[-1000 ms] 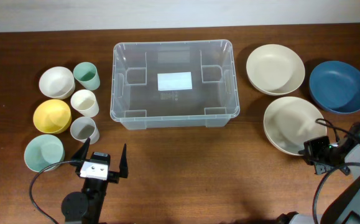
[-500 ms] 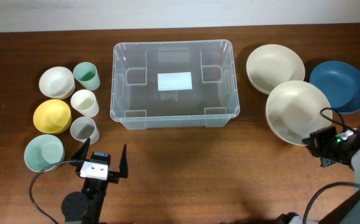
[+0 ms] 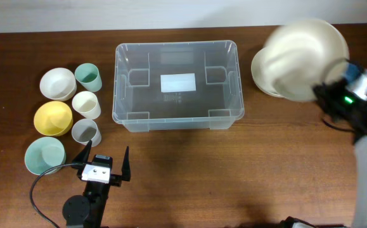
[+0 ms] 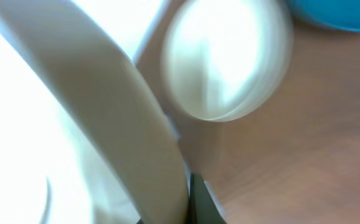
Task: Pack container
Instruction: 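Lift the cream bowl with the right gripper over the bin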
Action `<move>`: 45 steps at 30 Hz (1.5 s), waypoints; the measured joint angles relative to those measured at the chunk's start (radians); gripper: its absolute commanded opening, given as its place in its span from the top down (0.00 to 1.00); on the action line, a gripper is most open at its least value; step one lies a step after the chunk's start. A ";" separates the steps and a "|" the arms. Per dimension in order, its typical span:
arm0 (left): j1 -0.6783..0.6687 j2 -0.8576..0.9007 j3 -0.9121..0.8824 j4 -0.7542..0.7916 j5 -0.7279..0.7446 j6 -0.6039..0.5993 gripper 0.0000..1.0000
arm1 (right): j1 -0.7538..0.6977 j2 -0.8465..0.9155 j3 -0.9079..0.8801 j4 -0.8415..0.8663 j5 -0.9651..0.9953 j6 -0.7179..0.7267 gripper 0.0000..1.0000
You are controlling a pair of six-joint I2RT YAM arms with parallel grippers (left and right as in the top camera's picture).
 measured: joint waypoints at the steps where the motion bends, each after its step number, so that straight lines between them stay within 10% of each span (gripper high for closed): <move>1: 0.000 0.000 0.000 0.000 0.000 0.000 0.00 | 0.057 0.000 0.003 0.032 0.011 0.019 0.96; 17: 0.000 0.000 0.000 0.000 0.000 0.000 0.00 | 0.715 0.248 0.017 0.438 0.244 0.238 0.95; 45: 0.000 0.000 0.000 0.000 0.000 0.000 0.00 | 0.898 0.550 0.168 0.395 0.372 0.300 0.91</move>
